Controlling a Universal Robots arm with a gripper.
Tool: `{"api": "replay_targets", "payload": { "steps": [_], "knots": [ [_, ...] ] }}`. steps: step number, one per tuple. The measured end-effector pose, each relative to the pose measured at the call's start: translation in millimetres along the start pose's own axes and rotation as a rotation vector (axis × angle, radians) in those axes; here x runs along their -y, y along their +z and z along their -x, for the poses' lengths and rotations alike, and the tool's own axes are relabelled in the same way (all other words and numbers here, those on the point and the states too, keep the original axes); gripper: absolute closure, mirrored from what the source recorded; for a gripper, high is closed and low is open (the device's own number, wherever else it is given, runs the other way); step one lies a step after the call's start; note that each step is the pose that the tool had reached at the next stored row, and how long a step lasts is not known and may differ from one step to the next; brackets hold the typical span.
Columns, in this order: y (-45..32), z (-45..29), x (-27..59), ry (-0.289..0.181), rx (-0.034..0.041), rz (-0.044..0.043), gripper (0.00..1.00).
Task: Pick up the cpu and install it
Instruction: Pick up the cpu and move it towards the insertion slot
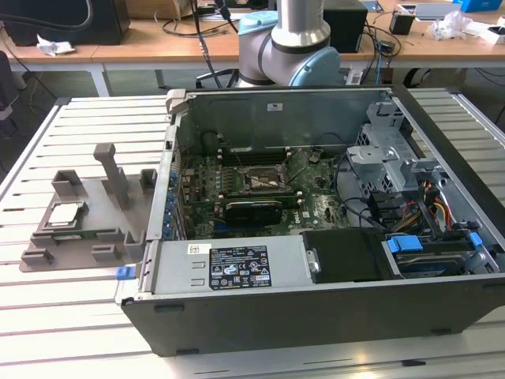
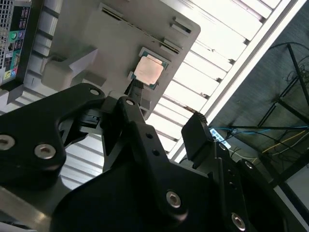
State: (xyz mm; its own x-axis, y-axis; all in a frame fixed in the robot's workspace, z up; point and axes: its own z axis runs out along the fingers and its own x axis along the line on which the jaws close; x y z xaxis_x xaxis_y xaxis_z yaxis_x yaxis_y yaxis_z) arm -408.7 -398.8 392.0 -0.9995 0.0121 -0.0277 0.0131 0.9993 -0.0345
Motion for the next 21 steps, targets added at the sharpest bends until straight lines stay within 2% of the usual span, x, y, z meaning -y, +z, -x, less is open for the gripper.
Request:
{"api": "replay_targets", "payload": {
  "steps": [7,11,16,19,21],
  "knots": [
    [2.6,-0.1,-0.1,0.0,0.0,0.0,0.4],
    [10.5,-0.3,-0.4,0.0,0.0,0.0,0.4],
    [14.1,-0.4,-0.8,0.0,0.0,0.0,0.4],
    [15.9,-0.5,-2.8,0.0,0.0001,0.0,0.4],
    [17.1,-0.6,-7.2,0.0,0.0,0.0,0.4]
  ]
}}
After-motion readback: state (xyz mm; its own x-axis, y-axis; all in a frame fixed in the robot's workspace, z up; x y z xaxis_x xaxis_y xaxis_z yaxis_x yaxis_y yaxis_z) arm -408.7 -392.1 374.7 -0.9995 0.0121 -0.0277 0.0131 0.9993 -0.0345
